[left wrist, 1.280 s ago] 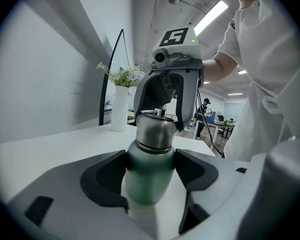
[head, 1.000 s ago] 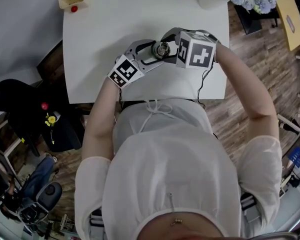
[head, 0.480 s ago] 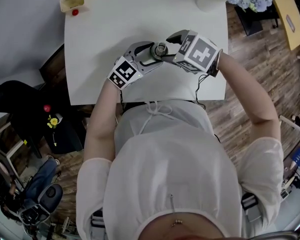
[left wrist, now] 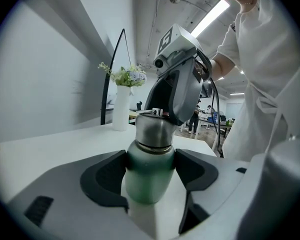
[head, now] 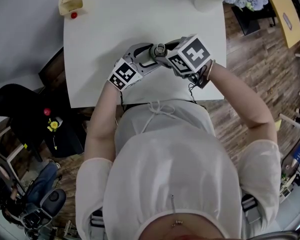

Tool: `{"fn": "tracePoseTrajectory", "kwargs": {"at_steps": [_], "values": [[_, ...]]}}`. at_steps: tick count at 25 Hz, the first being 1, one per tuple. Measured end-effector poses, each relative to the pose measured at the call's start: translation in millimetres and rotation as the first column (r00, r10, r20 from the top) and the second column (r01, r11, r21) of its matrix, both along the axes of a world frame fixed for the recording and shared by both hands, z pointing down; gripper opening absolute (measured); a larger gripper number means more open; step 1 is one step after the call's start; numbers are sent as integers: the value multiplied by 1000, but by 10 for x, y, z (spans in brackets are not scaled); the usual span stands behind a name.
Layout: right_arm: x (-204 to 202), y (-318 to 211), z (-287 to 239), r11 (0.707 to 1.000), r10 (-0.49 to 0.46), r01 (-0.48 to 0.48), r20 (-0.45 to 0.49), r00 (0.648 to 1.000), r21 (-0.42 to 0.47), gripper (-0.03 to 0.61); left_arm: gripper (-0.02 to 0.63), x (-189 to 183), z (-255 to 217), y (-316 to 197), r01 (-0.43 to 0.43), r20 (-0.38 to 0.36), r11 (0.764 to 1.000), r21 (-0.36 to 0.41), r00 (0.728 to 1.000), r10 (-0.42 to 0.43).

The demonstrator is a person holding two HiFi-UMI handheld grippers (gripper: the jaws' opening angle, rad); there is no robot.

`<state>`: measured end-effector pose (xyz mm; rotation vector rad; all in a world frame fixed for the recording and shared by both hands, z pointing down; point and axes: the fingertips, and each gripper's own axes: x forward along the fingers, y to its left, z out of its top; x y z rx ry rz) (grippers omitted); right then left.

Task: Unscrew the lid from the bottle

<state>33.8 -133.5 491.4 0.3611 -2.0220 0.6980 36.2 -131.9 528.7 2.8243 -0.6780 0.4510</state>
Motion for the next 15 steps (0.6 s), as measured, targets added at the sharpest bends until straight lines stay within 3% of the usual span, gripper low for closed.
{"fn": "tracePoseTrajectory", "kwargs": {"at_steps": [5,8,15], "values": [[-3,-4,28,999,-31,31,-12,999,17,233,328,0,11,-5,-1,-3,1000,3,1000,1],[-16,26,34,991,-124,125,-31,992,38,233,328,-2,13,0,-1,-3,1000,3,1000,1],[-47,89,31,905,-420,423,-68,905,39,233,328,-1,17,2,-3,-4,1000,4,1000,3]]}}
